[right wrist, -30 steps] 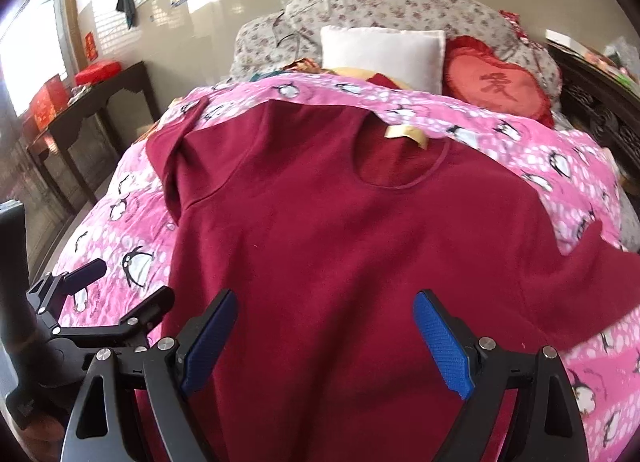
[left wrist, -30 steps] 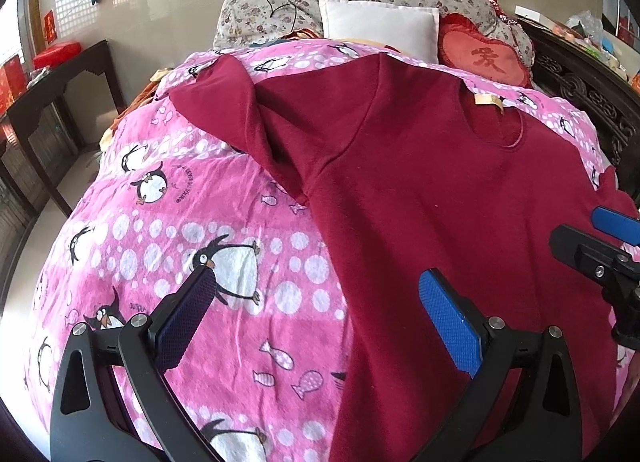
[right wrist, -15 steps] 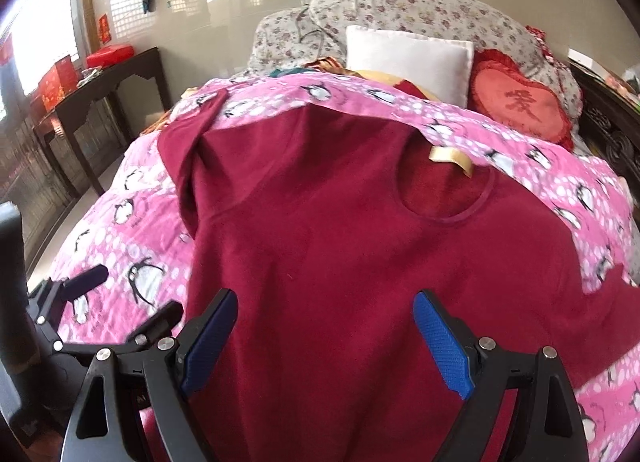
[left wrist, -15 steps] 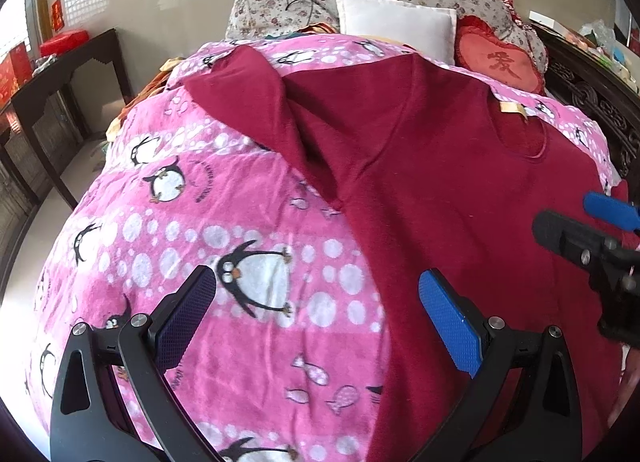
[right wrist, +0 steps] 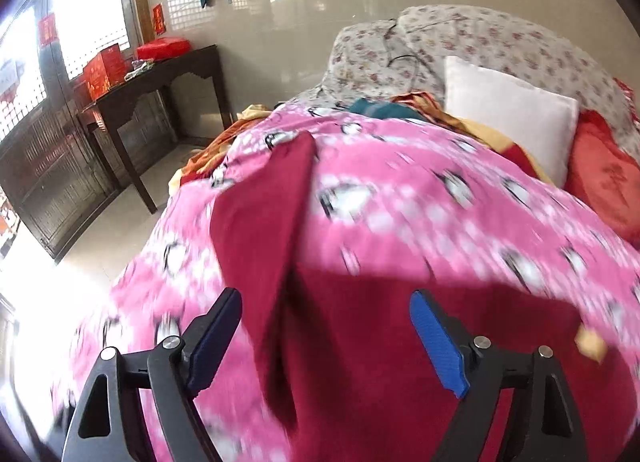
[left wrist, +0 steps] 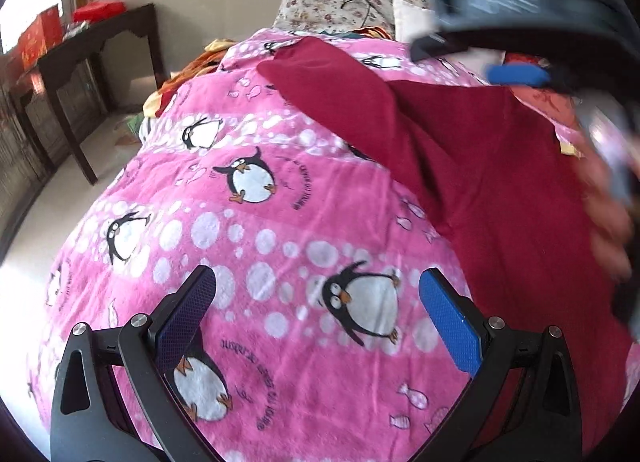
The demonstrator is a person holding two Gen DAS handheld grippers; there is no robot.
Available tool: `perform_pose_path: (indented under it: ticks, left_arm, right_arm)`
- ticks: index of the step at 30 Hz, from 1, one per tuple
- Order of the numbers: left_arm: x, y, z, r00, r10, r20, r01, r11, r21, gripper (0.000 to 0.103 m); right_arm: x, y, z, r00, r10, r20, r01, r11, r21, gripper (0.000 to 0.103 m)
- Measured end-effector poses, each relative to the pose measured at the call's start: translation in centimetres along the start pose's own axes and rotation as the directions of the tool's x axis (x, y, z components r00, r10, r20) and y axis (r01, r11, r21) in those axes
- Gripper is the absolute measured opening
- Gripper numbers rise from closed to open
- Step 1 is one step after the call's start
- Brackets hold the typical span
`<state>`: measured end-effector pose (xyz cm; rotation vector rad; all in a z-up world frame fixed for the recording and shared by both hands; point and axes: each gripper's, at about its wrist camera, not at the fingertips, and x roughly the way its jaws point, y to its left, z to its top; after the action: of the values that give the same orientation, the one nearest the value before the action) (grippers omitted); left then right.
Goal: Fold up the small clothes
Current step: 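Grasp the sweater sleeve with the right gripper and fold it across the body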
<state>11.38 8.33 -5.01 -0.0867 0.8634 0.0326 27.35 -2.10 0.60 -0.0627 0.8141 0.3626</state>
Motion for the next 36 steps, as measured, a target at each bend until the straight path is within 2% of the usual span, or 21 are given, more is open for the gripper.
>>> perform_pose_path:
  ticks: [5, 8, 11, 12, 13, 14, 15, 16, 17, 19, 21, 24, 26, 27, 28, 29, 31, 33, 36]
  left_arm:
    - [1.0, 1.6, 0.3, 1.0, -0.002, -0.002, 0.002, 0.999, -0.033, 0.102]
    - [1.5, 2.9, 0.2, 1.0, -0.019, -0.006, 0.019, 0.996, -0.087, 0.102]
    - [1.6, 2.8, 0.1, 1.0, -0.023, 0.01, 0.024, 0.996, -0.084, 0.102]
    - [1.6, 2.6, 0.0, 1.0, -0.017, 0.015, 0.018, 0.997, -0.072, 0.102]
    - [1.7, 2.3, -0.1, 1.0, -0.012, 0.019, 0.013, 0.998, -0.055, 0.102]
    - [1.7, 2.2, -0.2, 1.0, -0.012, 0.018, 0.013, 0.999, -0.047, 0.102]
    - [1.8, 2.1, -0.2, 1.0, -0.012, 0.019, 0.013, 0.999, -0.043, 0.102]
    - [1.9, 2.1, -0.3, 1.0, -0.012, 0.023, 0.013, 0.999, -0.04, 0.102]
    - [1.9, 2.2, -0.3, 1.0, -0.013, 0.024, 0.014, 0.999, -0.041, 0.102]
    - [1.8, 2.2, -0.3, 1.0, -0.018, 0.025, 0.02, 0.999, -0.045, 0.102]
    - [1.5, 2.3, -0.3, 0.999, -0.024, 0.029, 0.025, 0.999, -0.044, 0.102]
    - [0.8, 2.5, -0.4, 0.999, -0.024, 0.038, 0.025, 0.999, -0.043, 0.102]
    - [0.0, 2.6, -0.4, 0.998, -0.034, 0.054, 0.037, 0.998, -0.047, 0.102]
    - [-0.7, 2.6, -0.4, 0.997, -0.043, 0.068, 0.046, 0.998, -0.044, 0.102]
    - [-1.0, 2.5, -0.4, 0.996, -0.049, 0.078, 0.052, 0.998, -0.036, 0.102]
    - [-1.8, 2.3, -0.5, 0.994, -0.059, 0.095, 0.061, 0.998, -0.014, 0.102]
    - [-2.9, 1.5, -0.7, 0.992, -0.068, 0.109, 0.065, 0.997, 0.033, 0.102]
    - [-4.2, 0.4, -1.4, 0.986, -0.124, 0.113, 0.111, 0.987, 0.114, 0.102]
    - [-5.3, -0.5, -2.4, 0.982, -0.172, 0.082, 0.154, 0.97, 0.187, 0.102]
  right_arm:
    - [6.3, 0.5, 6.0, 1.0, 0.027, -0.013, -0.027, 0.999, 0.021, 0.083]
    - [9.5, 0.5, 7.9, 0.997, 0.034, -0.063, -0.031, 0.998, 0.055, 0.083]
    - [12.8, 0.4, 9.0, 0.995, 0.006, -0.098, 0.002, 0.997, 0.081, 0.08]
    - [13.8, 0.7, 9.1, 0.994, -0.009, -0.108, 0.016, 0.997, 0.069, 0.075]
    - [14.6, 0.8, 9.1, 0.993, -0.028, -0.119, 0.035, 0.998, 0.052, 0.059]
    - [15.2, 1.3, 9.0, 0.99, -0.068, -0.126, 0.071, 0.997, 0.017, 0.052]
    - [15.2, 1.6, 8.9, 0.992, -0.062, -0.113, 0.063, 0.998, 0.001, 0.032]
    - [15.0, 1.7, 8.7, 0.995, -0.024, -0.097, 0.024, 1.0, -0.003, 0.004]
    - [14.3, 1.9, 8.6, 0.996, 0.04, -0.085, -0.039, 0.999, 0.014, 0.004]
    - [12.3, 1.8, 8.4, 0.996, 0.08, -0.038, -0.079, 0.997, 0.019, 0.004]
    - [8.4, 1.2, 7.8, 0.988, 0.148, 0.036, -0.15, 0.987, 0.052, 0.004]
    - [1.1, -0.7, 5.5, 0.965, 0.213, 0.15, -0.228, 0.97, 0.086, 0.004]
    - [-5.0, -2.8, 2.3, 0.939, 0.252, 0.232, -0.283, 0.953, 0.112, 0.004]
    - [-8.4, -4.1, 0.1, 0.931, 0.246, 0.271, -0.28, 0.955, 0.093, 0.004]
    - [-11.7, -5.2, -2.6, 0.929, 0.204, 0.307, -0.241, 0.967, 0.086, 0.004]
    - [-13.3, -5.8, -4.1, 0.933, 0.172, 0.316, -0.209, 0.974, 0.086, 0.004]
    - [-15.9, -7.2, -8.6, 0.956, 0.067, 0.284, -0.1, 0.99, 0.1, 0.004]
    - [-16.0, -8.7, -12.6, 0.979, 0.007, 0.205, -0.035, 0.99, 0.134, 0.004]
    - [-13.8, -10.1, -16.0, 0.999, -0.038, 0.022, 0.034, 0.991, 0.129, 0.005]
